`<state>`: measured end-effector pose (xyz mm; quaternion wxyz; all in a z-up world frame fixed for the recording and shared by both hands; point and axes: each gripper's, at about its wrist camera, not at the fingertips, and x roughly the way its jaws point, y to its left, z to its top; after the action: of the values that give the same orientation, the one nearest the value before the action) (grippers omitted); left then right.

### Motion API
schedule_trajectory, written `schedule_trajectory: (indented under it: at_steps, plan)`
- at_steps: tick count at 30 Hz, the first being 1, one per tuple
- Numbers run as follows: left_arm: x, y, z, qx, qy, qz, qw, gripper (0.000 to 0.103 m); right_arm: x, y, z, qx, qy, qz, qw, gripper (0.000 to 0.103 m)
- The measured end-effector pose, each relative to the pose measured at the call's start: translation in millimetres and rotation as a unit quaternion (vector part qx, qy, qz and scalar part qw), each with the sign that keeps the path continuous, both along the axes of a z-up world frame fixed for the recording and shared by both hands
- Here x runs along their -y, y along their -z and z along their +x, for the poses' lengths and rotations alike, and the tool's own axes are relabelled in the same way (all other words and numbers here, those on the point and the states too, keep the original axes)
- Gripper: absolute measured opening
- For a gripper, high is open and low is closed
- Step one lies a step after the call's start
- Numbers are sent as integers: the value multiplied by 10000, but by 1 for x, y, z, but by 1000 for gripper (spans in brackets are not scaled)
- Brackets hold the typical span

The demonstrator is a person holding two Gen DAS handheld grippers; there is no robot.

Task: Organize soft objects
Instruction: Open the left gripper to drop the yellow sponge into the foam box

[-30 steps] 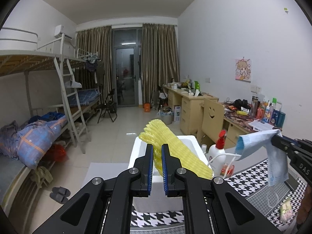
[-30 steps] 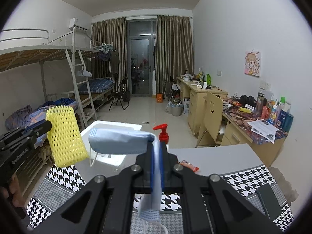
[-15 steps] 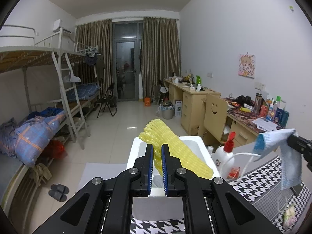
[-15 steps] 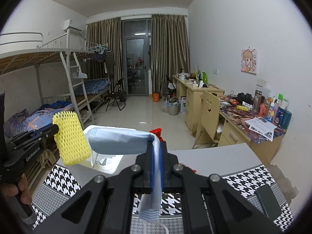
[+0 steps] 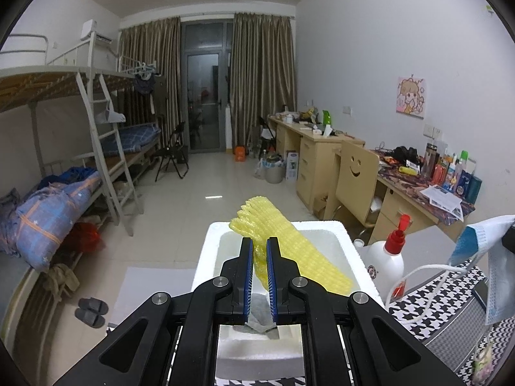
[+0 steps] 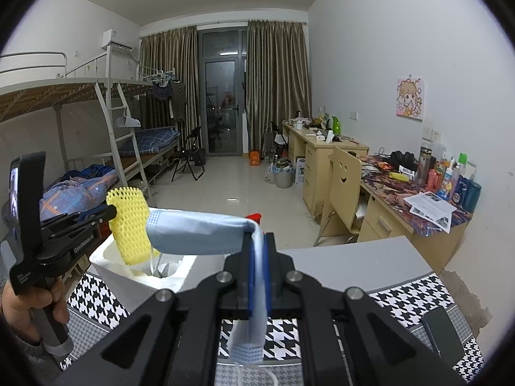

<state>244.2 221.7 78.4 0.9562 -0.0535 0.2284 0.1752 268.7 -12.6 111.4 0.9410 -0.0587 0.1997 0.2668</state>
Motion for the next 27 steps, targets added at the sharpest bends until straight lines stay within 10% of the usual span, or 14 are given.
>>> schedule_trajectory:
  at_steps: [5, 9, 18, 27]
  plan:
    - [-6, 11, 13, -163, 66, -77, 9998, 15, -3, 0, 4, -15, 14, -33, 10000, 7]
    - [-12, 18, 17, -279, -51, -79, 9996, 59, -7, 1, 8, -40, 28, -58, 10000, 7]
    - [-15, 9, -4, 16, -242, -15, 9997, 94, -20, 2, 12, -111, -85, -80, 9999, 7]
    - [-19, 7, -31, 133, -482, 68, 9987, 102, -40, 4, 12, -165, -368, -88, 9991, 7]
